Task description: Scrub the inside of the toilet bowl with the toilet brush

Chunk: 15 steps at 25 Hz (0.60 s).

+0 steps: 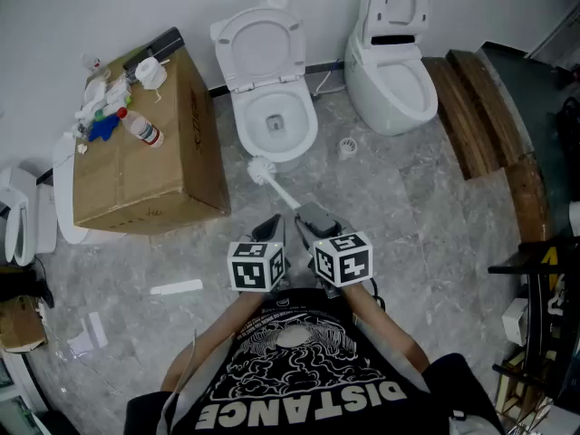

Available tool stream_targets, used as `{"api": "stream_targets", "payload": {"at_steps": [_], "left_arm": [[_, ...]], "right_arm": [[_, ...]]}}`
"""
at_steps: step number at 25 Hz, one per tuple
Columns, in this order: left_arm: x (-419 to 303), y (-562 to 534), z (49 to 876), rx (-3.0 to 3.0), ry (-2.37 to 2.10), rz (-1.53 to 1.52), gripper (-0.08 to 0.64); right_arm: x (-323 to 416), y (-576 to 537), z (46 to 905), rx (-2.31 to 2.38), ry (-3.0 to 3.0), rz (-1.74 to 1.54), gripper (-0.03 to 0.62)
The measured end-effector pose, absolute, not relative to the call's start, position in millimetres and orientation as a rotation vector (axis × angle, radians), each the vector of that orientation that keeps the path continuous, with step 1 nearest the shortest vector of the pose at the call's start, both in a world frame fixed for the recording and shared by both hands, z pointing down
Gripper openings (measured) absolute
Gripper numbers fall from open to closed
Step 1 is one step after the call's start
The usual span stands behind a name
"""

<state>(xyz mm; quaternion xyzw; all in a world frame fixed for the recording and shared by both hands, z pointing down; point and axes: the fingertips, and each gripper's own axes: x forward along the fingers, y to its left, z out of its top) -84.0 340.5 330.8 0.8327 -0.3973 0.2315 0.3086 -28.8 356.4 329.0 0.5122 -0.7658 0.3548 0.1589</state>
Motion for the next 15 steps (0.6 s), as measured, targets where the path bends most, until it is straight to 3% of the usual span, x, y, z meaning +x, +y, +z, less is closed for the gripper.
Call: {"api": "stream_targets", "payload": {"at_steps": [15], "left_arm": [[-111, 327, 330, 2.215, -0.963, 0.551, -0.003]], "right_arm": [[-57, 346, 325, 1.539, -2.126, 1.017, 0.152]]}}
